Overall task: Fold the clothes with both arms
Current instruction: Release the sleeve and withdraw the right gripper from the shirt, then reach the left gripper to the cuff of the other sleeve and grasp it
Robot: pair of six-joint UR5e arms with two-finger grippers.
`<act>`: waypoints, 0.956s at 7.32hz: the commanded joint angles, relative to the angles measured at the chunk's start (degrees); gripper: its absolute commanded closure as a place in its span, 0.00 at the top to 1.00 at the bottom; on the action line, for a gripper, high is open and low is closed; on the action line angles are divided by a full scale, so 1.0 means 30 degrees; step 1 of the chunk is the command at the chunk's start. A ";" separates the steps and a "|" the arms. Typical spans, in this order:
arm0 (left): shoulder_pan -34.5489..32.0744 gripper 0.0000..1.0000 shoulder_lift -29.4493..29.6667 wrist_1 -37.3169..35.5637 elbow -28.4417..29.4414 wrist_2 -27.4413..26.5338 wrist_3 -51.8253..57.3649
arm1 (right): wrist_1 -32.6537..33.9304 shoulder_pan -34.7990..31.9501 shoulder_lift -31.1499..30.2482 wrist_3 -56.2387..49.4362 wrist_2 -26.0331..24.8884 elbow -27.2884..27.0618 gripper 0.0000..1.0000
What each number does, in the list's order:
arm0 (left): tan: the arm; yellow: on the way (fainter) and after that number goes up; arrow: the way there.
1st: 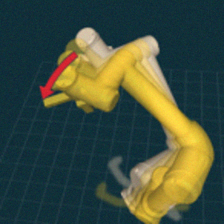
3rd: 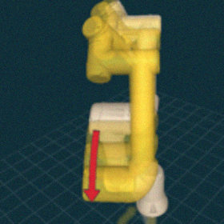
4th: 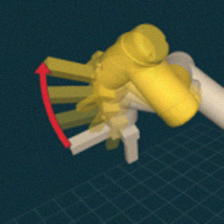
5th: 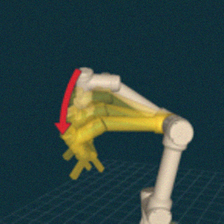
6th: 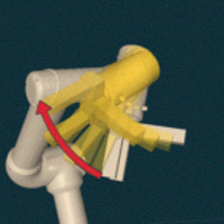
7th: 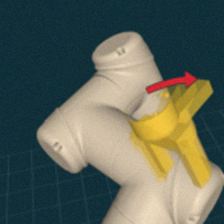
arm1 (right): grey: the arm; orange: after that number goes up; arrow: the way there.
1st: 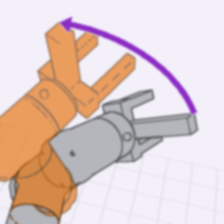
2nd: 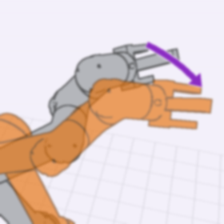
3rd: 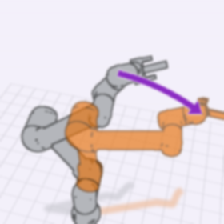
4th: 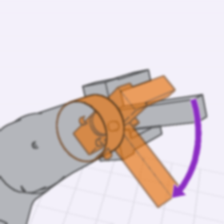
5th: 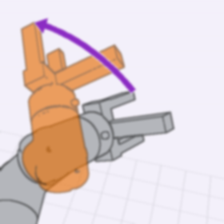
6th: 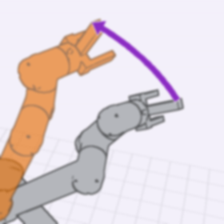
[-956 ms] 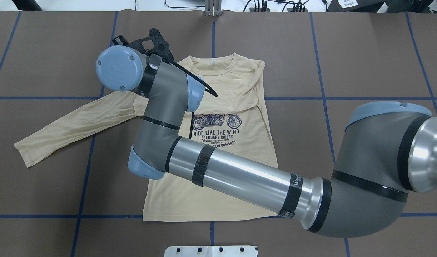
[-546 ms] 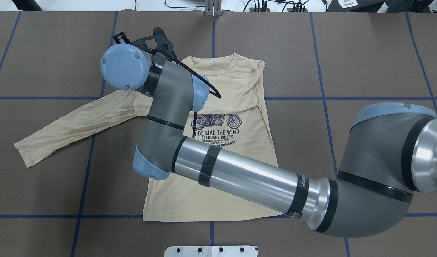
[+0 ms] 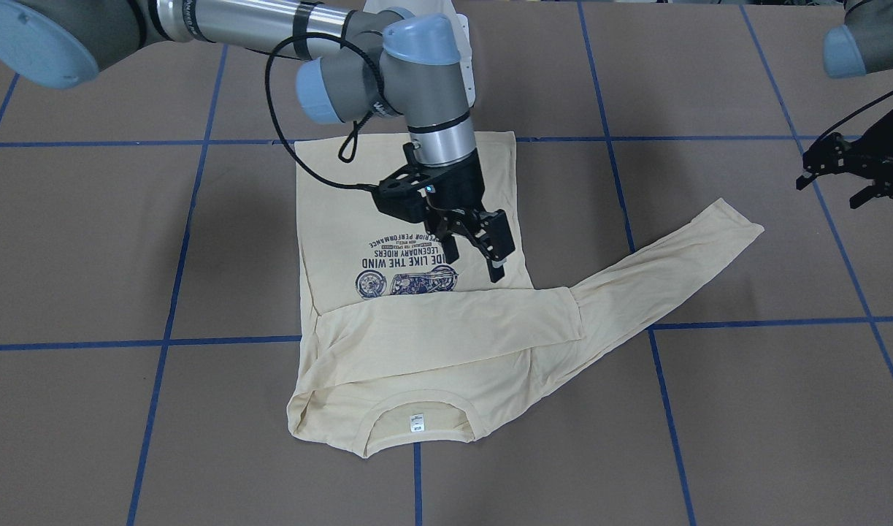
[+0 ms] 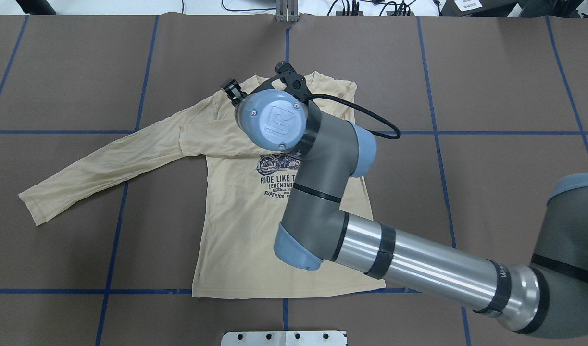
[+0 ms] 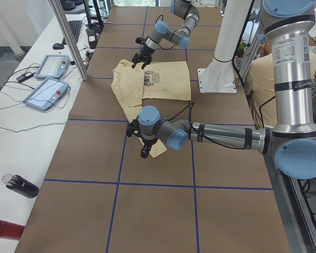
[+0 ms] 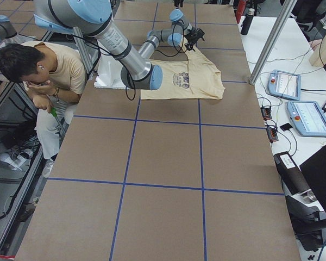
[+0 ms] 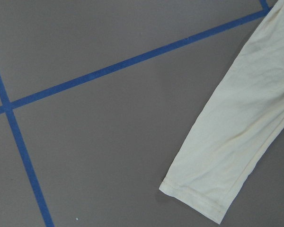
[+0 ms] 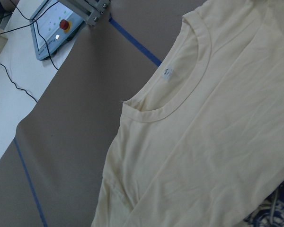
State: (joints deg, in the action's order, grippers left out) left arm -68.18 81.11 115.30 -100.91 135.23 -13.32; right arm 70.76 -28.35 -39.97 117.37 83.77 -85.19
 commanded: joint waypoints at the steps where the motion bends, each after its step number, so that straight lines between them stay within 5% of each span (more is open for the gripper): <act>1: 0.1506 0.99 0.0093 0.0675 0.0966 -0.0078 -0.0511 | 0.0377 -0.0510 -0.2434 -0.1325 0.1164 -0.2419 0.99; 3: 0.1661 0.99 0.0093 0.3623 0.2953 0.0038 -0.0570 | 0.0290 -0.0513 -0.2672 -0.1681 0.1197 -0.2394 0.99; 7: 0.2393 0.88 0.2168 0.3989 0.5127 0.0068 -0.0541 | 0.0318 -0.0454 -0.2702 -0.1681 0.1168 -0.2423 0.99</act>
State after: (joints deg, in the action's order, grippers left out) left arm -61.46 85.53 127.14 -87.33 135.42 -14.95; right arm 71.65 -29.76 -48.04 112.33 87.34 -92.42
